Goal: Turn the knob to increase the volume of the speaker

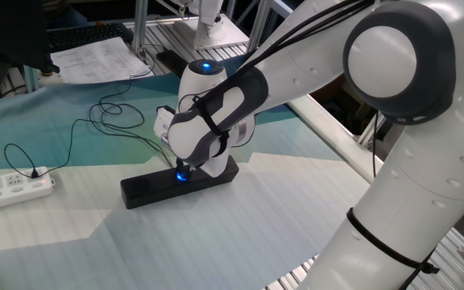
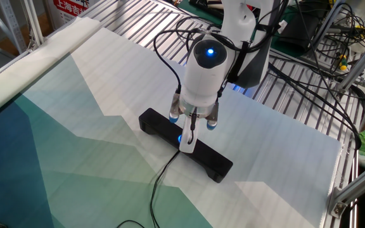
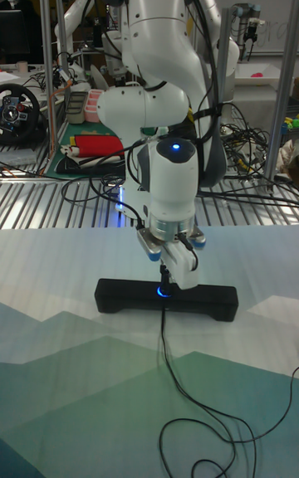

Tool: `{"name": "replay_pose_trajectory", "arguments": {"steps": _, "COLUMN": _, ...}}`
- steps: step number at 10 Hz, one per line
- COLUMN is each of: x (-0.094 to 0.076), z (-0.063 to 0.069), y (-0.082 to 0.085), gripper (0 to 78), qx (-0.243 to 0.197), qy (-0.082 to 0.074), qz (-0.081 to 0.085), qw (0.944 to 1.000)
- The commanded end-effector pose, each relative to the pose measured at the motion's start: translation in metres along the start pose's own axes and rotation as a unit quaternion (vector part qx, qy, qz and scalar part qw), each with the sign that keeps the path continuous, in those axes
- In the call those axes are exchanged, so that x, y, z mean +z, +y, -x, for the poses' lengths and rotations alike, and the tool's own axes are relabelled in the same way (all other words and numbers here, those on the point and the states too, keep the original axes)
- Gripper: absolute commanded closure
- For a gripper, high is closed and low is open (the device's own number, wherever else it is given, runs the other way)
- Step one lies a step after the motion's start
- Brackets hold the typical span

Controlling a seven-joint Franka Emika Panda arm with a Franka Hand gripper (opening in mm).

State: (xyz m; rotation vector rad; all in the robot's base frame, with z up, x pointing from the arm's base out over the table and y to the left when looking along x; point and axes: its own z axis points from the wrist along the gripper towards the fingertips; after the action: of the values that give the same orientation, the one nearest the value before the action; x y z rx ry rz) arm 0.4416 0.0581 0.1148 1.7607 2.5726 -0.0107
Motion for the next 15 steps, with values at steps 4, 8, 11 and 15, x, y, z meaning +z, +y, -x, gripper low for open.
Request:
{"name": "replay_pose_trajectory", "arguments": {"steps": 4, "x": -0.001, "z": 0.0002, "y": 0.0009, "gripper": 76.4, "qx": 0.088, "qy": -0.001, "qz": 0.003, "qw": 0.9961}}
{"name": "replay_pose_trajectory", "arguments": {"steps": 8, "x": -0.001, "z": 0.0002, "y": 0.0009, "gripper": 76.4, "qx": 0.138, "qy": -0.003, "qz": 0.006, "qw": 0.9904}}
{"name": "replay_pose_trajectory", "arguments": {"steps": 11, "x": -0.001, "z": 0.0002, "y": 0.0009, "gripper": 76.4, "qx": 0.171, "qy": -0.002, "qz": 0.009, "qw": 0.9853}}
{"name": "replay_pose_trajectory", "arguments": {"steps": 15, "x": -0.001, "z": 0.0002, "y": 0.0009, "gripper": 76.4, "qx": 0.209, "qy": -0.002, "qz": 0.015, "qw": 0.9777}}
